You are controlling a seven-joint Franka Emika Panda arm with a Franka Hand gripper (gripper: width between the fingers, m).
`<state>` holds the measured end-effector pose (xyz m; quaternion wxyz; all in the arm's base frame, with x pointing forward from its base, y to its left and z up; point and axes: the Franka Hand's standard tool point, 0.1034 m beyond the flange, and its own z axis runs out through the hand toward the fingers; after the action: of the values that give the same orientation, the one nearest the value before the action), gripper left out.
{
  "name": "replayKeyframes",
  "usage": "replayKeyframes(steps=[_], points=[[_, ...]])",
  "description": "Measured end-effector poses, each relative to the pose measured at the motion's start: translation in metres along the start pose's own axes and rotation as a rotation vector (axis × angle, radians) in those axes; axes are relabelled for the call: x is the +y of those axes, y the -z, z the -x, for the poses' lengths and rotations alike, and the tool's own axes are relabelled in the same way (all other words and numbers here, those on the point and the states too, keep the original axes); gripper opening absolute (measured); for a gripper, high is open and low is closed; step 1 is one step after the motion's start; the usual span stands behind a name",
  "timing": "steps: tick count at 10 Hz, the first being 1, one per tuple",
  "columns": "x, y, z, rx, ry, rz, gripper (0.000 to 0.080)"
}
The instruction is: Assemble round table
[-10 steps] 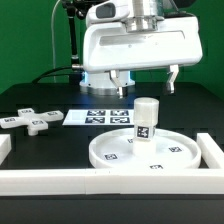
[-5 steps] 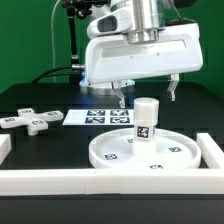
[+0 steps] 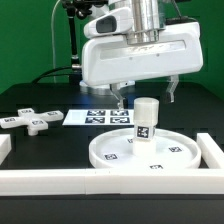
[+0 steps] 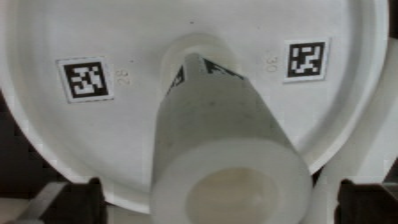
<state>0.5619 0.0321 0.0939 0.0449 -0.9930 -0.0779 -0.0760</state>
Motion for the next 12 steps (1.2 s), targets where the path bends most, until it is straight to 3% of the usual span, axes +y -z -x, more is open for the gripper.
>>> replayKeyframes(steps=[4, 5, 6, 10, 12], points=[[-0.0067, -0.0097, 0.0003, -0.003, 0.114, 0.024, 0.0619], [-0.0059, -0.0096, 0.0003, -0.002, 0.112, 0.024, 0.0473], [-0.006, -0.0096, 0.0003, -0.002, 0.112, 0.024, 0.0407], [-0.0061, -0.0096, 0.0003, -0.002, 0.092, 0.023, 0.0407], [-0.0049, -0.0077, -0.0005, 0.009, -0.034, 0.006, 0.0407]])
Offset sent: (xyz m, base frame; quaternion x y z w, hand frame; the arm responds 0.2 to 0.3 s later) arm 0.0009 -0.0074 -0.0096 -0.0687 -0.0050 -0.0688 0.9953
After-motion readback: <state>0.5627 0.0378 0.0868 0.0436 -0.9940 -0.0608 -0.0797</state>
